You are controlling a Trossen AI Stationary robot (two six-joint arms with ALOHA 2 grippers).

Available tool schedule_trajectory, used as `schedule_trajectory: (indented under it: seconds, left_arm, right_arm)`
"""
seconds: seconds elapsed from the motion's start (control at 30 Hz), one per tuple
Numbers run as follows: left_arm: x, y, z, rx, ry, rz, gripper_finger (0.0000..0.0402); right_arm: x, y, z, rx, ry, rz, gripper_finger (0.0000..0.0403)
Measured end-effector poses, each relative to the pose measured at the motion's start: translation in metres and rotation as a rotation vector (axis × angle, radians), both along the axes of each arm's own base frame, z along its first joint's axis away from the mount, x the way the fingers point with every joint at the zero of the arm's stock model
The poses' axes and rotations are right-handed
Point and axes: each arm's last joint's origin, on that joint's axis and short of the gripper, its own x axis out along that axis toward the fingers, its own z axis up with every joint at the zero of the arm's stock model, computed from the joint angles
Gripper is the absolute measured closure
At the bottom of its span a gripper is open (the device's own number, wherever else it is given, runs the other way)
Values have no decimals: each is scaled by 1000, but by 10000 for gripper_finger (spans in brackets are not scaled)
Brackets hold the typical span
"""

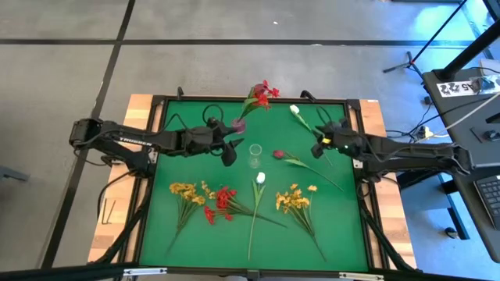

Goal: Sort flowers into vase by color
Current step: Put the top white flower into the transparent vase

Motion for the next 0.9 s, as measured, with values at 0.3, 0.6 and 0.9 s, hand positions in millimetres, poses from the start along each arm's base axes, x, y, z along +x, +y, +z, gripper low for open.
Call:
schedule_trajectory:
  seconds: [0.3, 0.6, 0.9]
  left_arm:
    - [1, -21, 1, -43, -48, -1, 198]
    - [1, -32, 3, 86, 10, -27, 198]
    - [0, -38, 4, 214, 70, -34, 198]
  right_arm:
    - [4, -24, -18, 121, 78, -87, 301]
    - [2, -51, -45, 333, 170, -189, 301]
    - [9, -76, -74, 436, 229, -226, 301]
